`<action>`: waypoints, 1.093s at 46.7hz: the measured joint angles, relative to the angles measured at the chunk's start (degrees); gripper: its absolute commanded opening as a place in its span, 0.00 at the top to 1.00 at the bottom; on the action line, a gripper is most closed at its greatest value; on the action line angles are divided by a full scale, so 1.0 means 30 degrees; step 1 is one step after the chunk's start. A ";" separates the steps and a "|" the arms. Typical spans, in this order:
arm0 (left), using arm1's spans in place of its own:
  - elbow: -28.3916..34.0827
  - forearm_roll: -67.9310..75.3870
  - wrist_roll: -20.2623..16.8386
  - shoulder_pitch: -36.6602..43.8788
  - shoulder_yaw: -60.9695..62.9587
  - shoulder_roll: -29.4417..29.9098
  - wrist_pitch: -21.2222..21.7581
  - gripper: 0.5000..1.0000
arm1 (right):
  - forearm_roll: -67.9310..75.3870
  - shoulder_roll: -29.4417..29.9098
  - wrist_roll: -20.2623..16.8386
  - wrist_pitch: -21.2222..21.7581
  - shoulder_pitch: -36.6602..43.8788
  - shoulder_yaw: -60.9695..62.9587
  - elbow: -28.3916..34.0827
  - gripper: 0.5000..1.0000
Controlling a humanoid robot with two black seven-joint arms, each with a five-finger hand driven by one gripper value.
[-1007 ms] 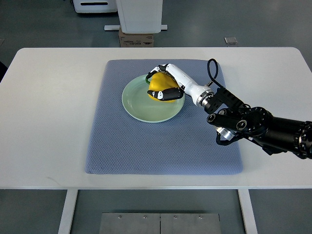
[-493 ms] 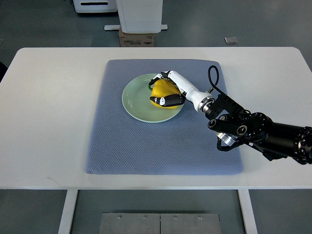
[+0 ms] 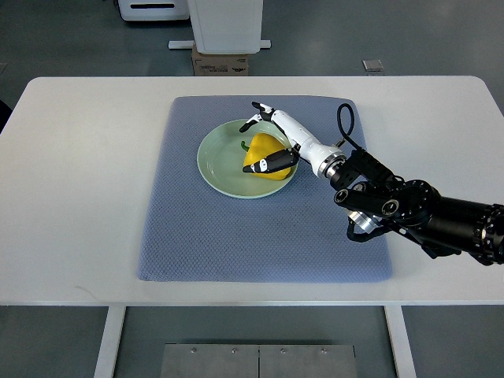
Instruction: Place yellow pepper on plate with right hand
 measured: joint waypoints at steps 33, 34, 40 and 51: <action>0.0001 -0.0001 0.0001 0.0002 0.0000 0.0000 0.0007 0.00 | 0.0962 0.0003 -0.0949 0.0677 -0.4116 1.1935 -0.0578 0.00; 0.0001 0.0001 0.0002 0.0001 0.0000 0.0000 0.0007 0.00 | 0.1274 0.0002 -0.1063 0.0937 -0.4221 1.2308 -0.0579 0.00; 0.0000 0.0002 0.0000 0.0001 0.0000 0.0000 0.0002 0.00 | 0.3150 -0.0581 -0.1550 0.3224 -0.4997 1.4810 -0.0596 0.00; 0.0000 0.0001 0.0002 0.0002 0.0000 0.0000 0.0003 0.00 | 0.3837 -0.1276 -0.1619 0.5016 -0.5938 1.7661 -0.1263 0.00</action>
